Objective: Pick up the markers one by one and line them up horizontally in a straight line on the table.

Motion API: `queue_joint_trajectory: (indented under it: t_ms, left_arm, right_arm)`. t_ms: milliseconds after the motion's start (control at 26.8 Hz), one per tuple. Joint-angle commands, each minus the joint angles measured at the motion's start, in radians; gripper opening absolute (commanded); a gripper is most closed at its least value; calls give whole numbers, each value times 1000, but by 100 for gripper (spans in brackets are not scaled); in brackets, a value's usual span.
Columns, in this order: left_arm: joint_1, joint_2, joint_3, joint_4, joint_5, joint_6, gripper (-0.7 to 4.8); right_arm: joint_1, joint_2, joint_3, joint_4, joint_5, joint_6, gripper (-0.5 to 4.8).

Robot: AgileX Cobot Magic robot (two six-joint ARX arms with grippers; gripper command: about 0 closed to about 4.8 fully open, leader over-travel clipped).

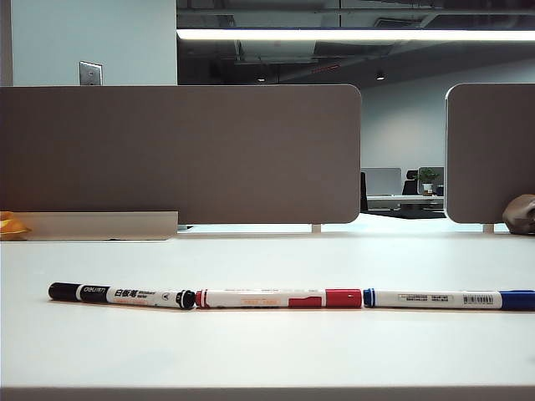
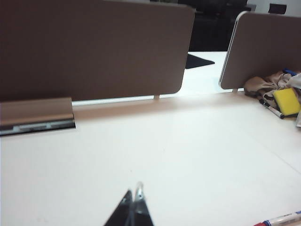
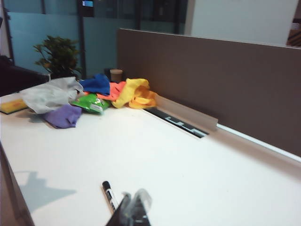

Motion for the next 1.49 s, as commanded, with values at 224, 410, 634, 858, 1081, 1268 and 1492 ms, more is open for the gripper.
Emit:
queue_joint_trajectory:
  t_ms: [224, 410, 634, 858, 1081, 1268, 1492]
  left_arm:
    - [1, 0, -211, 217, 9, -50, -6]
    - [1, 0, -292, 309, 111, -46, -6]
    - [1, 1, -376, 427, 147, -46, -6]
    - [1, 1, -457, 456, 166, -54, -6]
    - [1, 1, -516, 458, 162, -54, -6]
    - [1, 1, -531, 435, 151, -54, -6]
    - [1, 1, -531, 402, 106, -53, -5]
  right_arm:
    - [1, -67, -220, 242, 7, 46, -6]
    - [1, -97, -332, 328, 5, 50, -6]
    - [1, -126, -407, 375, 5, 50, -6]
    - [1, -145, -472, 385, 4, 50, -6]
    - [1, -147, -519, 363, 5, 53, -6]
    - [2, -147, -519, 319, 3, 53, -5]
    - [5, -147, -519, 226, 5, 53, -5]
